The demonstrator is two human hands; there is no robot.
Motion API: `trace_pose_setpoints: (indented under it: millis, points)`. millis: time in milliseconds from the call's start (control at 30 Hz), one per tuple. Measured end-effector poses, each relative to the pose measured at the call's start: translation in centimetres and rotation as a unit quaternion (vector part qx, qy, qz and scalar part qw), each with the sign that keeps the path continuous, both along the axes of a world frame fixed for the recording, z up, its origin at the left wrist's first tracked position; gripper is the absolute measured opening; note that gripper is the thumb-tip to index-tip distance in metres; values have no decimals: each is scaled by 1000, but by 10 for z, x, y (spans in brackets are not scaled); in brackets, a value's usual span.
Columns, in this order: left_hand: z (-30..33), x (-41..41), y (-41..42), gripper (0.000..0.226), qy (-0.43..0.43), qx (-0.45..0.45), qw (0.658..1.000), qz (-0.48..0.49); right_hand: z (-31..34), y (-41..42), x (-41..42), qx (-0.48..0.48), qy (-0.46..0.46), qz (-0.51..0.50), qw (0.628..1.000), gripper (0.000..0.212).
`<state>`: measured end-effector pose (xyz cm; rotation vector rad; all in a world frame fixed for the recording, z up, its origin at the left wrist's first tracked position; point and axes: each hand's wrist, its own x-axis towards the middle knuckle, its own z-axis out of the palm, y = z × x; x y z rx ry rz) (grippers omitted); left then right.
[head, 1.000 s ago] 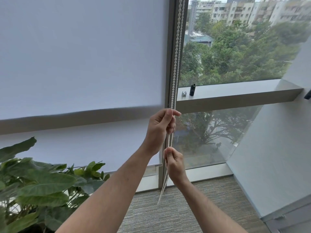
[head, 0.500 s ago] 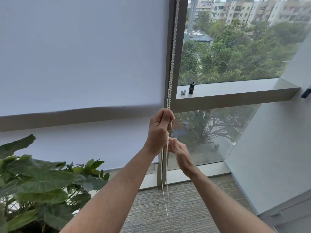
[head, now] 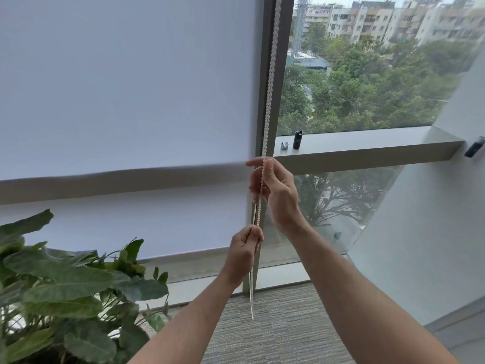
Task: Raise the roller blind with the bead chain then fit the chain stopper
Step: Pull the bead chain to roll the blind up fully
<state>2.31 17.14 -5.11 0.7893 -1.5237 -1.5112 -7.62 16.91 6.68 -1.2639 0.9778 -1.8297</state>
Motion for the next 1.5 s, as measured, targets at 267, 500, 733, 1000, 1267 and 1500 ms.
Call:
trace_pose_setpoints:
  millis: [267,500,733,1000,1267,1500]
  points:
    - [1,-8,4,29,-17,-3,999,-31,-9,-1,6,4,-36,-100,994,33]
    - [8,-6,-11,31,-51,13,993,-101,-12,1,7,9,-28,-121,992,37]
    - [29,-2,-38,38,38,94,994,-48,-54,14,19,40,-25,-108,993,37]
    - [121,-18,-42,42,184,-5,980,-74,-68,18,20,63,-14,-110,992,35]
    - [142,-34,-33,39,179,-82,978,-74,-112,32,15,123,30,-103,987,38]
    - [113,-34,-29,37,150,-70,986,-30,-118,34,4,169,38,-21,985,32]
